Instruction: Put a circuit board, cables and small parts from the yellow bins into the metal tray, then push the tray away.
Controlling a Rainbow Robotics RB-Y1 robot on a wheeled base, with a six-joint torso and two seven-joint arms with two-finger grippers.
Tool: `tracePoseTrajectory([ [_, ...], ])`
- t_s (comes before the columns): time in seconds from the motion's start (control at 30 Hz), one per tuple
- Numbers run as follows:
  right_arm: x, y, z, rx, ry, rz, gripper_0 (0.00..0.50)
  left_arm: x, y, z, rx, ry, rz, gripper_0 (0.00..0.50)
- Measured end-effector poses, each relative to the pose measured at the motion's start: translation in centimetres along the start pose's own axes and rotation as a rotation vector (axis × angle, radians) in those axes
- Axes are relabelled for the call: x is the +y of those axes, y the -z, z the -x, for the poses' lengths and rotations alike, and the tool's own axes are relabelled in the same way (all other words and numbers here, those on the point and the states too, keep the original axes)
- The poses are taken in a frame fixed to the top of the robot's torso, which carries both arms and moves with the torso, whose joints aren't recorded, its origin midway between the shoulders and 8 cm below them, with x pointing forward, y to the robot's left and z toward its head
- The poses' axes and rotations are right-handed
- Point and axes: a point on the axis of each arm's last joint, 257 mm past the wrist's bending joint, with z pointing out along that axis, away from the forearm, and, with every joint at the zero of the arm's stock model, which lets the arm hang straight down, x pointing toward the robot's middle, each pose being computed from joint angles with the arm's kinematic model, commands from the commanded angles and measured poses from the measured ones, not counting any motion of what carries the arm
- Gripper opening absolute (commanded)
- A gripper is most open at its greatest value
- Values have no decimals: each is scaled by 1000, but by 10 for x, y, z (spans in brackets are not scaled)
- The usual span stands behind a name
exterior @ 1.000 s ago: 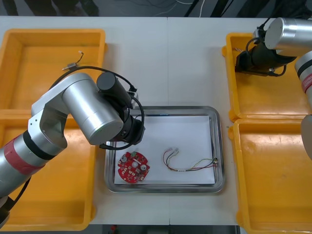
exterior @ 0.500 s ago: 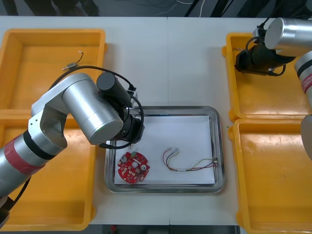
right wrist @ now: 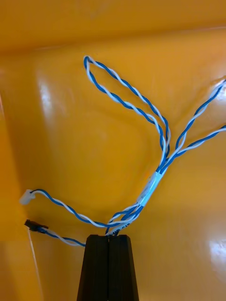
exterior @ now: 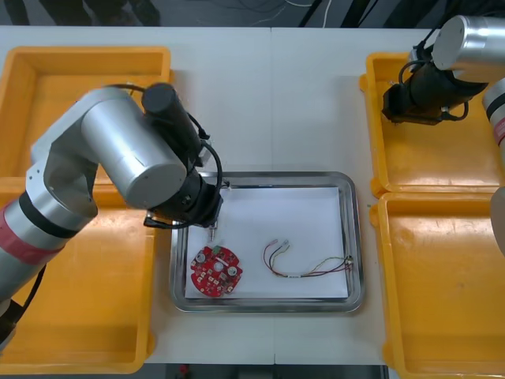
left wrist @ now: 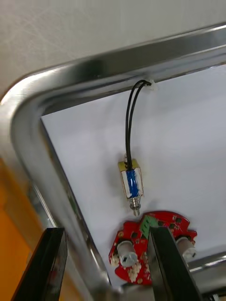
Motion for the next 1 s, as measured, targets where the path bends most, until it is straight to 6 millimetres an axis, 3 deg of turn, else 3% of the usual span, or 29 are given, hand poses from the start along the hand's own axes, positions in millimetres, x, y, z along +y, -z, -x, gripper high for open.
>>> tracePoseTrajectory([
  [0.17,-10,11,1,10,0,-10,0,11,32,18,5,38,-7,500],
  [0.4,-40,17,1,-7,-17,-38,0,31,70,51,-42,101,-10,500],
  [0.7,-84,21,-16,16,-41,-81,0,83,90,90,-55,257,27,500],
  [1.0,-91,29,-34,58,-41,-83,0,135,101,107,-30,394,66,500],
])
